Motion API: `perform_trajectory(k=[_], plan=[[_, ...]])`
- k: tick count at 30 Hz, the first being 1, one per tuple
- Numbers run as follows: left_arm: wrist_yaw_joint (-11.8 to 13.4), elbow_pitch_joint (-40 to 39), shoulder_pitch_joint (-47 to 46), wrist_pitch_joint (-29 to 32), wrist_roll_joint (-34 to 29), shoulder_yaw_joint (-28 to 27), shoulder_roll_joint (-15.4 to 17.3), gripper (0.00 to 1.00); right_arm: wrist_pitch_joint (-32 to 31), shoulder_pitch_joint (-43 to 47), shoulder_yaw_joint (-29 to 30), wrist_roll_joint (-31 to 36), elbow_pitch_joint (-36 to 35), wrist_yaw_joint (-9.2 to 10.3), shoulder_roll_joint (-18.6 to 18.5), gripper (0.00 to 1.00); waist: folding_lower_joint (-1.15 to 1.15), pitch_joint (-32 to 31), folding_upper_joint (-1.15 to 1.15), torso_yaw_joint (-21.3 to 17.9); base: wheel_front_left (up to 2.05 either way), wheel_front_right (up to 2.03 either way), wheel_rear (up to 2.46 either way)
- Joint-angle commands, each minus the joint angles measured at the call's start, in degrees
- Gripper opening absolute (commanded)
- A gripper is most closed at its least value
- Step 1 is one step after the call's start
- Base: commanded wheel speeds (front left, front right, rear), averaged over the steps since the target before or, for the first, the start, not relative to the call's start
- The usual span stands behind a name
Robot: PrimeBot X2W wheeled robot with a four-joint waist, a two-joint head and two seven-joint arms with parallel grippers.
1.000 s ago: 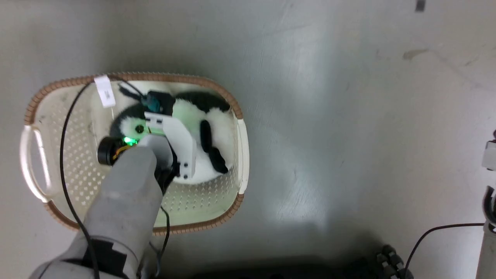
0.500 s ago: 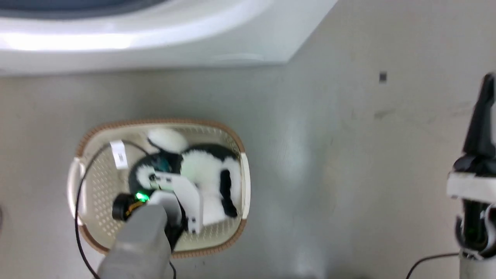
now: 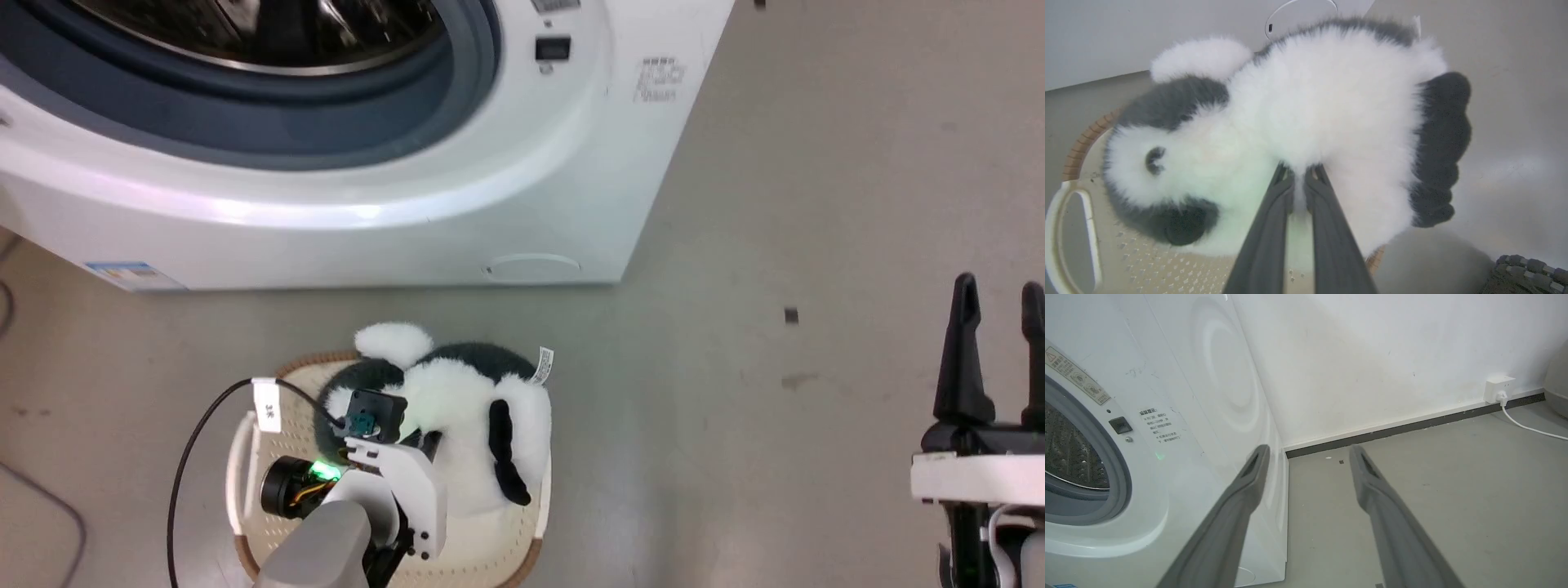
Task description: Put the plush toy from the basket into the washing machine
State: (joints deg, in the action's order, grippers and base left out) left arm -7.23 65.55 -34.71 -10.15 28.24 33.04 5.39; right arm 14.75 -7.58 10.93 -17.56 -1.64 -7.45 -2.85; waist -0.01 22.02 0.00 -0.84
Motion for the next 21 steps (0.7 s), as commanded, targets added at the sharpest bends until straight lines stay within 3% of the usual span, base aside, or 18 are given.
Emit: perform_trajectory(k=[1, 8, 21], plan=[[-0.2, -1.0, 0.9, -1.2, 0.6, 0.4, 0.5, 0.00, 0.2, 1.3, 0.1, 0.6, 0.3, -0.03, 0.0, 1.00, 0.01, -4.5, 0.00, 1.5, 0.00, 0.00, 0.00], [0.1, -4.6, 2.4, -4.2, 1.1, 0.3, 2.0, 0.00, 0.2, 4.2, 0.1, 0.8, 0.4, -0.03, 0.0, 1.00, 0.01, -9.8, 0.00, 2.9, 0.00, 0.00, 0.00], [6.3, -20.2, 2.7, -4.8, -0.2, -5.6, 5.2, 0.00, 0.2, 6.1, 0.0, 0.4, -0.3, -0.03, 0.0, 1.00, 0.01, -11.6, 0.00, 4.0, 0.00, 0.00, 0.00]])
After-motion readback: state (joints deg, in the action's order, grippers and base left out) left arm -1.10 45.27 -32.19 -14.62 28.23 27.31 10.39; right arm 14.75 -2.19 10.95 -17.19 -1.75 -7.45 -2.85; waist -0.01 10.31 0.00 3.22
